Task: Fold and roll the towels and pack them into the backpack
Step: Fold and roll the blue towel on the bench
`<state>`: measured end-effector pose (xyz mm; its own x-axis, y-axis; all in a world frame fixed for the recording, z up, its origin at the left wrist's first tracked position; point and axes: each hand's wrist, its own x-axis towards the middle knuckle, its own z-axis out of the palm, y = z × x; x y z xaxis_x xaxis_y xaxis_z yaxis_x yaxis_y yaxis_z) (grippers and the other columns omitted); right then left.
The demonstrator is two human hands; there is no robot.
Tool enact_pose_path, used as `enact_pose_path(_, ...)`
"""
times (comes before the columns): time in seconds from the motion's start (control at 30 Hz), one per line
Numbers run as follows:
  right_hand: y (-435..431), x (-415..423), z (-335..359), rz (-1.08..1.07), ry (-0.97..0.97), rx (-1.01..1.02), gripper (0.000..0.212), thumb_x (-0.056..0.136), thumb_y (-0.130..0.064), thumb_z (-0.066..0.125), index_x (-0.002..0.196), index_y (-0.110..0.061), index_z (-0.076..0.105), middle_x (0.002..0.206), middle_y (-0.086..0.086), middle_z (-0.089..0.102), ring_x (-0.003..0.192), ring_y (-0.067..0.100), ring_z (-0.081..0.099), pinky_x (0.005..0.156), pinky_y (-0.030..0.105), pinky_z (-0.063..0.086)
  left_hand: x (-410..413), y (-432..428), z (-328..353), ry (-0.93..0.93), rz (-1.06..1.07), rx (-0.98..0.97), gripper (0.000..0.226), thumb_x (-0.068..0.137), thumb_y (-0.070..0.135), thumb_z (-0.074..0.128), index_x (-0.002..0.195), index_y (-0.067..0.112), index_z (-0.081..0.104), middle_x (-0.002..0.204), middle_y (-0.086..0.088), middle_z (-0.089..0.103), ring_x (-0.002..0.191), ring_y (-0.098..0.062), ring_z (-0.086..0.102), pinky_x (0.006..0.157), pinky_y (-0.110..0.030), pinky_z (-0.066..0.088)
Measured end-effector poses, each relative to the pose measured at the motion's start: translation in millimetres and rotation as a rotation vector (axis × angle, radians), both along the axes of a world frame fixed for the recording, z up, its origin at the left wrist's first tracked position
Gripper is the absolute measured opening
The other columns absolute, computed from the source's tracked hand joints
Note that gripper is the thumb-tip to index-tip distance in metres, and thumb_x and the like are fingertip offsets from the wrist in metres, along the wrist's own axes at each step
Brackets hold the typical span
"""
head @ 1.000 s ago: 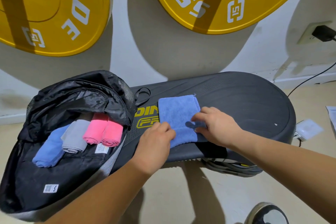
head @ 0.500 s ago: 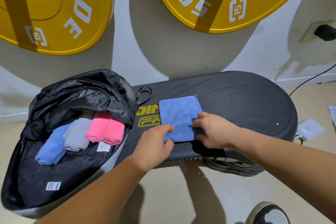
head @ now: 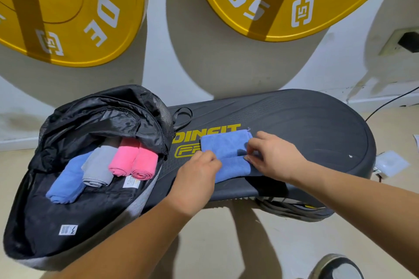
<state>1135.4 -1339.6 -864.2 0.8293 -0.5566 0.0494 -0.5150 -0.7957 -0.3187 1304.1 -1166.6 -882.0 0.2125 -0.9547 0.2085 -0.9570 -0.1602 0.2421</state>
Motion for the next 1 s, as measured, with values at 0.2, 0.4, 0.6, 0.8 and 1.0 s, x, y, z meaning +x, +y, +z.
enact_pose_path(0.2,-4,-10,-9,0.35,0.023,-0.258,0.043,0.081,-0.059,0.061,0.099,-0.019,0.063,0.093,-0.001,0.059,0.081,0.023,0.057,0.064,0.035,0.05,-12,11,-5,-0.095,0.01,0.1,0.029,0.082,0.021,0.054,0.11,0.017,0.063,0.11,0.002,0.06,0.103,-0.025,0.057,0.071,-0.04,0.056)
enact_pose_path(0.4,-1,-1,-4,0.28,0.05,-0.13,0.028,0.082,-0.037,0.06,0.101,-0.016,0.06,0.112,0.001,0.061,0.1,0.028,0.057,0.076,0.038,0.052,5,6,-2,0.163,0.042,0.148,0.041,0.086,0.02,0.057,0.128,0.02,0.06,0.119,0.003,0.06,0.11,-0.024,0.054,0.09,-0.042,0.052)
enact_pose_path(0.6,-14,9,16,0.003,0.13,0.443,0.013,0.09,-0.035,0.068,0.098,-0.027,0.062,0.091,-0.005,0.065,0.084,0.017,0.059,0.074,0.029,0.048,12,4,15,0.561,0.163,0.253,0.028,0.086,0.026,0.065,0.114,0.024,0.066,0.099,0.004,0.068,0.083,-0.014,0.06,0.079,-0.032,0.051)
enact_pose_path(0.8,-15,15,5,-0.302,-0.031,0.501,0.025,0.088,-0.047,0.071,0.093,-0.023,0.067,0.083,-0.004,0.064,0.065,0.011,0.058,0.062,0.026,0.046,10,-4,10,0.788,0.423,0.189,0.015,0.091,0.031,0.063,0.105,0.029,0.06,0.073,0.006,0.057,0.066,-0.02,0.059,0.073,-0.039,0.057)
enact_pose_path(1.0,-11,7,3,0.049,-0.101,0.187,0.042,0.084,-0.06,0.067,0.112,-0.03,0.063,0.099,-0.007,0.05,0.085,0.017,0.058,0.08,0.032,0.048,14,-9,12,0.472,0.332,0.026,0.029,0.095,0.017,0.06,0.123,0.024,0.064,0.121,0.008,0.057,0.106,-0.015,0.057,0.093,-0.03,0.047)
